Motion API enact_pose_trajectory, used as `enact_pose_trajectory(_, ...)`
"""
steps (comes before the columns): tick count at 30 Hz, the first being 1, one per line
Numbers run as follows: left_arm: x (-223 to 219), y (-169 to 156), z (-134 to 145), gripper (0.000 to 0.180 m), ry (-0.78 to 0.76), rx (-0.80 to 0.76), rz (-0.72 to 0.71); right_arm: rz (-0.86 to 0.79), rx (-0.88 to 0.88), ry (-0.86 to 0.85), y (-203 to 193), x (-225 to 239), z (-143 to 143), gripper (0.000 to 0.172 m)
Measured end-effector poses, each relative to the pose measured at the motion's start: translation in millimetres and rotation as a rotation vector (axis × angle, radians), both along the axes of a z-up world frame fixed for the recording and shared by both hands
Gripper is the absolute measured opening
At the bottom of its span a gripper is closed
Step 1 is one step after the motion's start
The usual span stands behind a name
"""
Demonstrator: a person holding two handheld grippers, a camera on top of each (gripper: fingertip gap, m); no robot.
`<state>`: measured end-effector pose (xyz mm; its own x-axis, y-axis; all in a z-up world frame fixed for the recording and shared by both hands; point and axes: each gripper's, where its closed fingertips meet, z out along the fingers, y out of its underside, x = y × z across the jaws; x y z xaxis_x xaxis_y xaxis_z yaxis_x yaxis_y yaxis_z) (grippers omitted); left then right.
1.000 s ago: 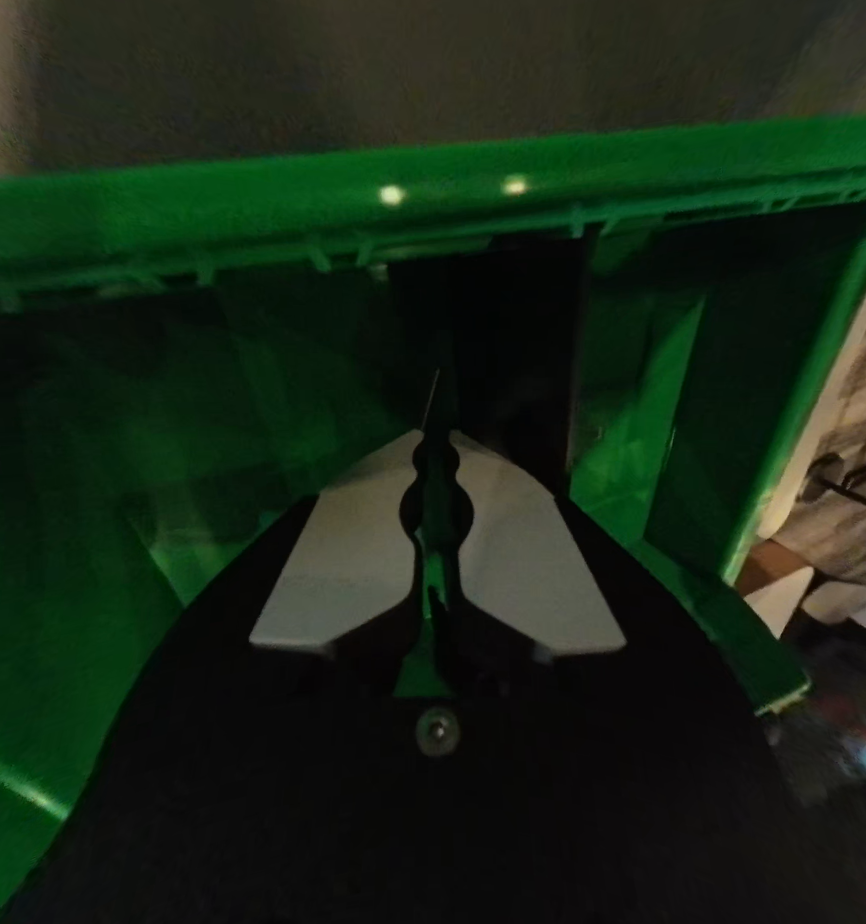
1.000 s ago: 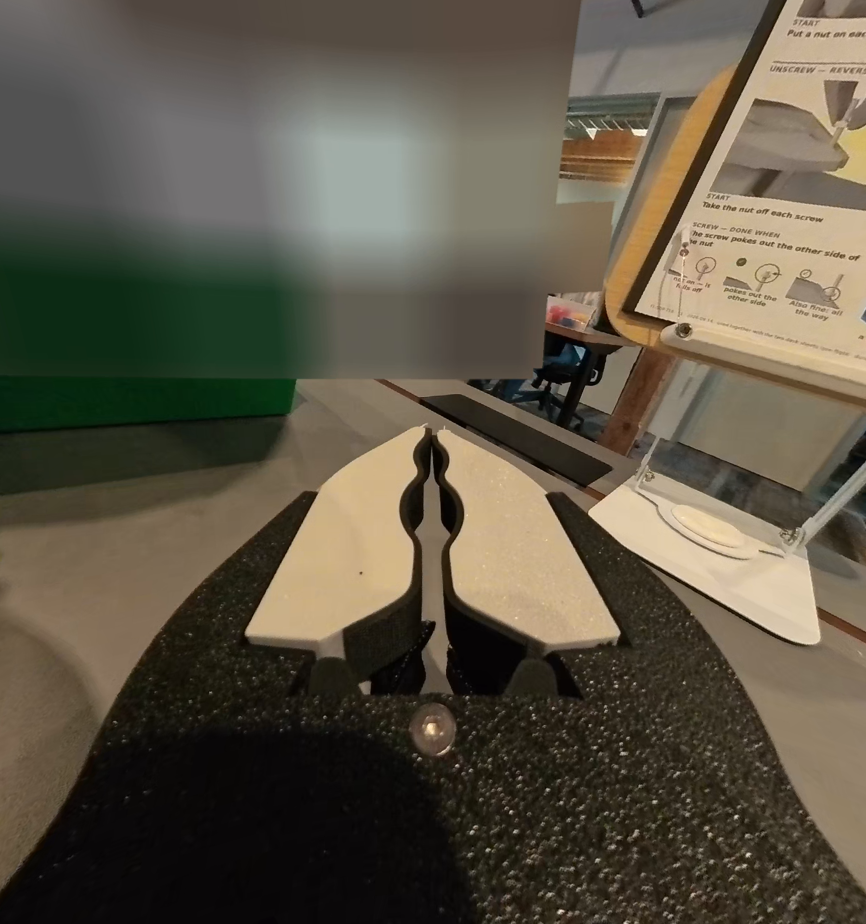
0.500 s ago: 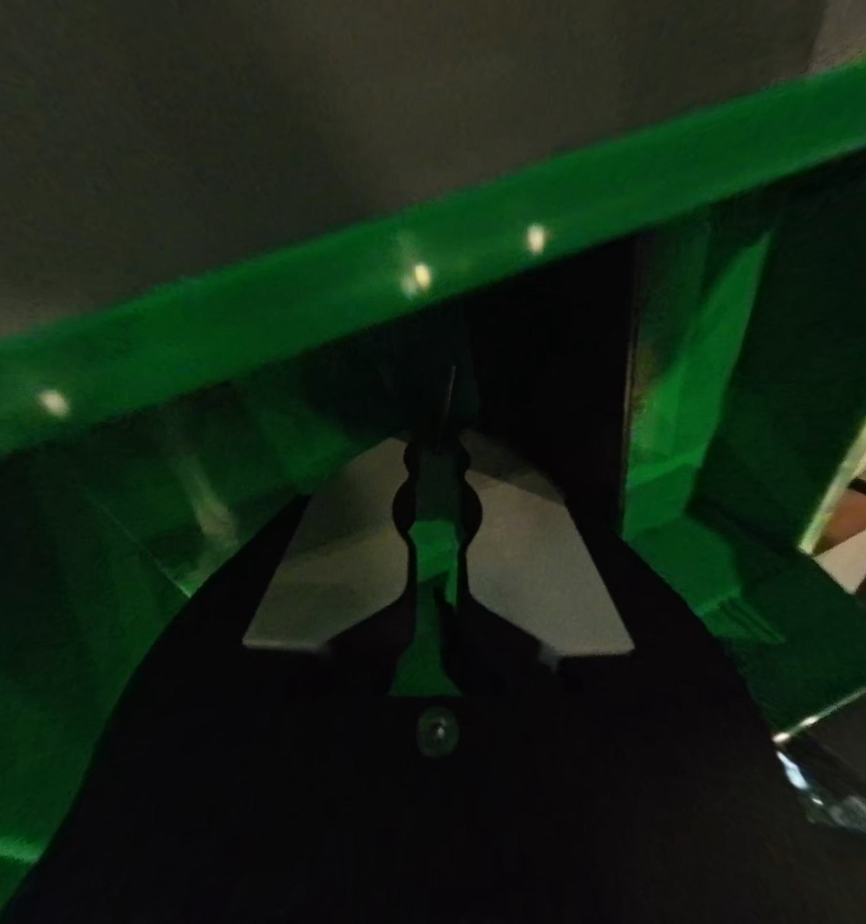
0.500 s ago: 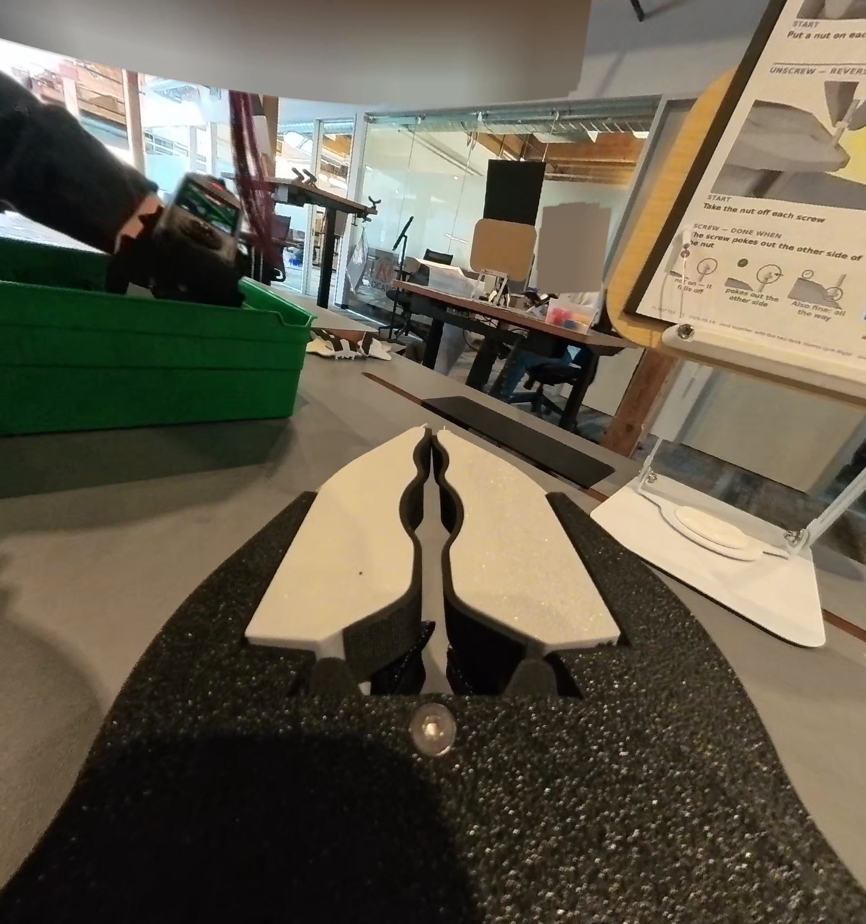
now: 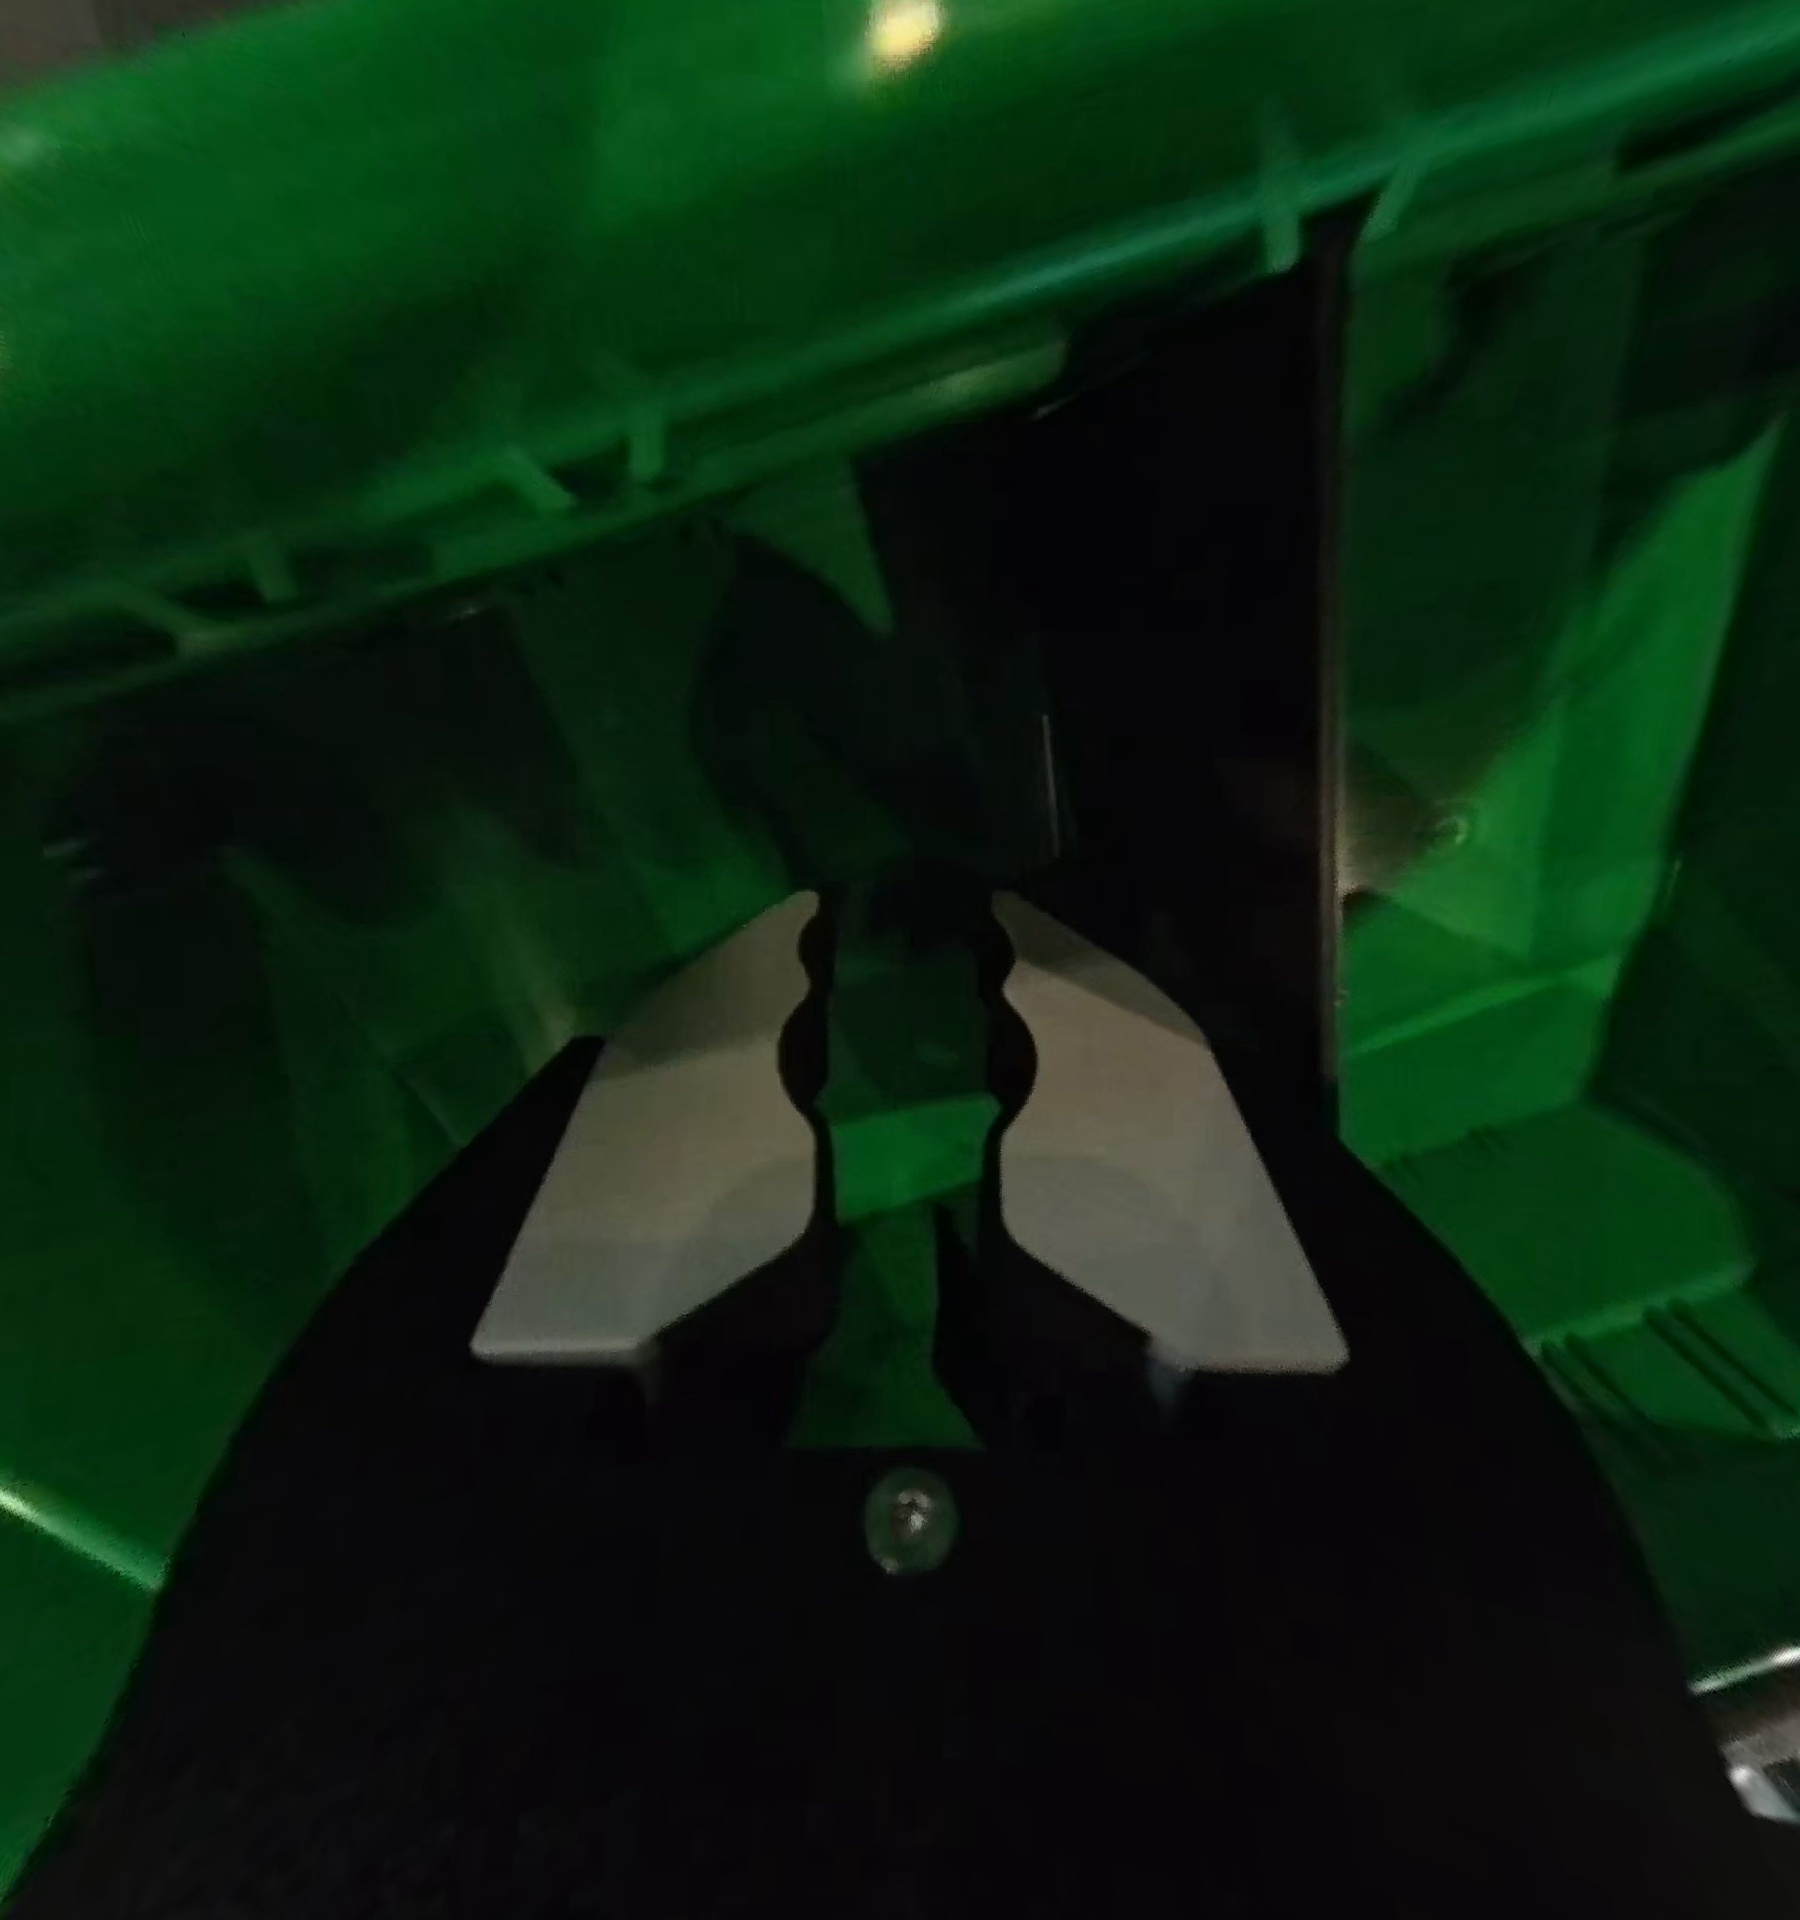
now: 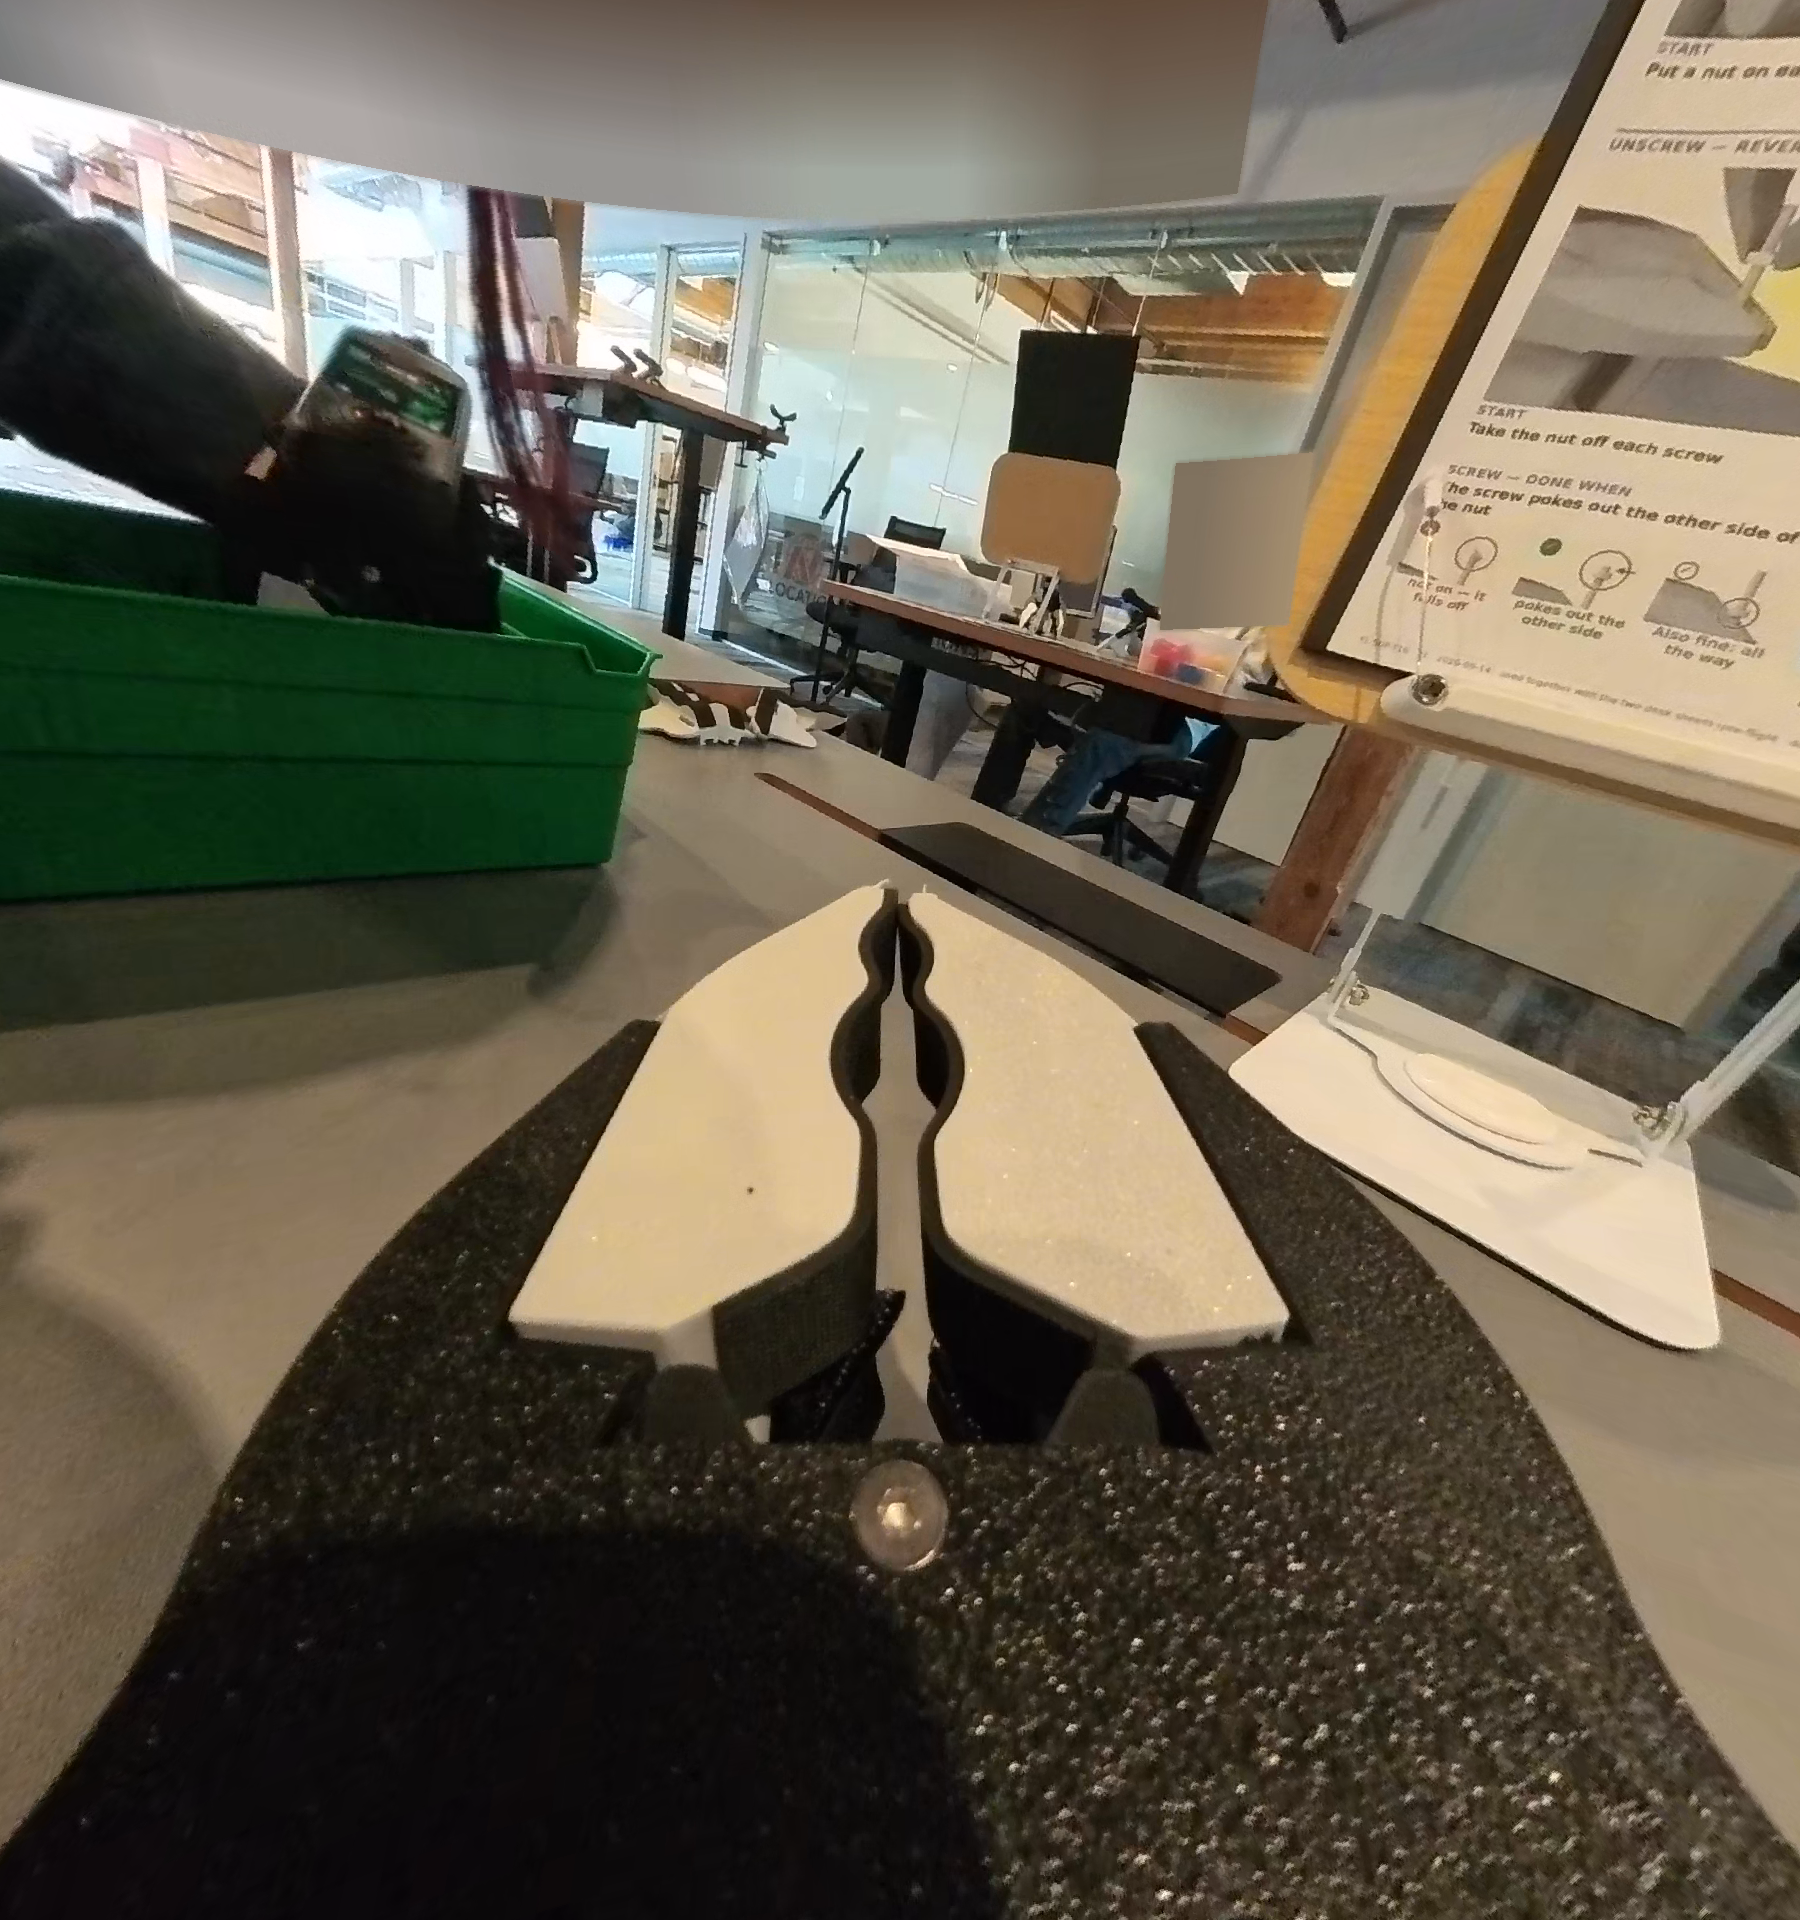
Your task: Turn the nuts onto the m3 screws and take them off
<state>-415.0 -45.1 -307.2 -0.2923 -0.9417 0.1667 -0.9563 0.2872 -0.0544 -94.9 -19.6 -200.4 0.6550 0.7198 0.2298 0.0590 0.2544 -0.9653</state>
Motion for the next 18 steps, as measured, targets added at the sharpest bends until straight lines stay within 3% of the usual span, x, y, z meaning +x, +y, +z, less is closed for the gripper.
enact_pose_trajectory(5, 0, 3, 5, 0.026, 0.031, -0.025, 0.021, 0.001, -0.001, 0.004, 0, 0, 0, 0.000)
enact_pose_trajectory(10, -1, -12, 13, 0.001, 0.045, -0.187, 0.131, 0.003, -0.006, 0.013, 0, 1, 1, 0.000)
enact_pose_trajectory(18, -2, -26, 12, 0.003, 0.083, -0.310, 0.206, 0.004, -0.007, 0.012, 0, 1, 1, 0.000)
